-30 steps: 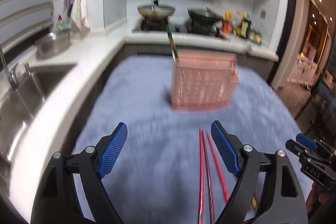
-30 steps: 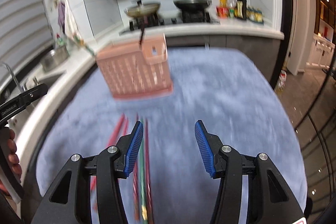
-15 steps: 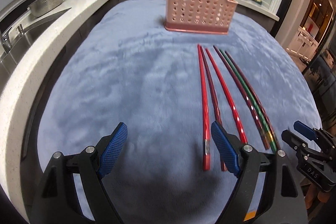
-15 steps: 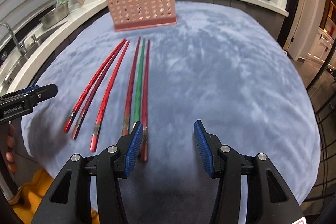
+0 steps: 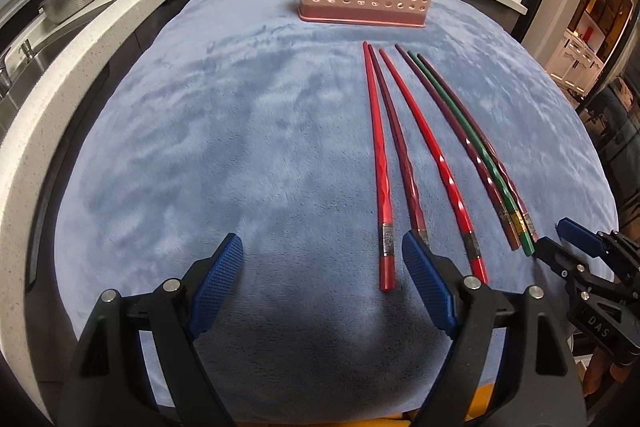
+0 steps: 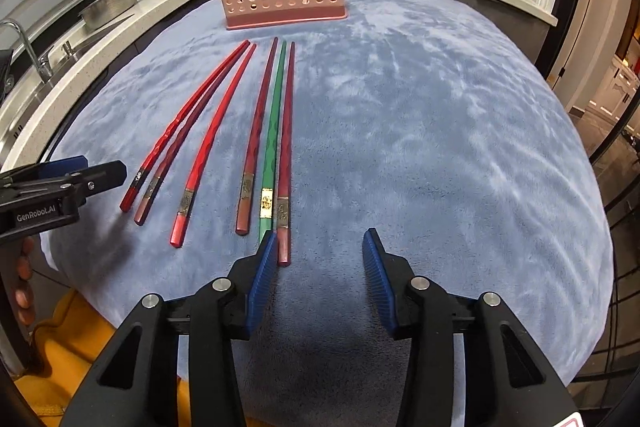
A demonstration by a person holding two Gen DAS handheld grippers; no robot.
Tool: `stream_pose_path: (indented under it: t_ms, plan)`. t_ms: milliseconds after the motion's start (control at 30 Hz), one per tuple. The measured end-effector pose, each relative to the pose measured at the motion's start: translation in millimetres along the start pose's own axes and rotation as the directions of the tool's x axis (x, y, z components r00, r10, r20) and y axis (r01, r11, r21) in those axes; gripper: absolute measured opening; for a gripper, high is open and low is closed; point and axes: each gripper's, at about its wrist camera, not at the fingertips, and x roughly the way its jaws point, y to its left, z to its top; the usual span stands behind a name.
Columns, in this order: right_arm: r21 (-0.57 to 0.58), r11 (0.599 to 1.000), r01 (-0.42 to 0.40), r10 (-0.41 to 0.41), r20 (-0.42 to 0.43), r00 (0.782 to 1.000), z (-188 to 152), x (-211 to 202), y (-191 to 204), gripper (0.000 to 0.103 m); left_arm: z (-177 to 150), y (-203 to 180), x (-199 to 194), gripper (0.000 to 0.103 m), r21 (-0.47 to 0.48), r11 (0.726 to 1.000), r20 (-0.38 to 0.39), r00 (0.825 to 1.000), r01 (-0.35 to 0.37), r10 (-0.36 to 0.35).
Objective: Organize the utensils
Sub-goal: 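Move both open tools back toward the remaining chopsticks, then grasp a red chopstick with the right tool while the left tool grasps another red chopstick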
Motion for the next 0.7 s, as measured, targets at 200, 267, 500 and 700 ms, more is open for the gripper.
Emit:
stream_pose_path:
  t_ms: [200, 267, 500, 700]
  plan:
    - [-0.01, 1.0, 0.001, -0.001, -0.008, 1.0, 1, 5, 3, 0.039, -2, -1, 7, 0.078, 0.002, 1.0, -0.018, 1.0, -0.003, 0.003]
    - [-0.005, 1.0, 0.006, -0.006, -0.006, 1.0, 2, 6, 2, 0.036, -3, 1, 10, 0.078, -0.004, 1.0, -0.027, 1.0, -0.007, 0.007]
    - [0.057, 0.998, 0.003, -0.003, 0.004, 1.0, 10, 12, -10, 0.027, -3, 4, 14, 0.078, -0.017, 1.0, -0.027, 1.0, -0.005, 0.004]
    - [0.043, 0.999, 0.002, -0.003, 0.017, 1.0, 16, 17, -5, 0.025, -4, -2, 18, 0.078, 0.009, 1.0, -0.025, 1.0, -0.007, 0.007]
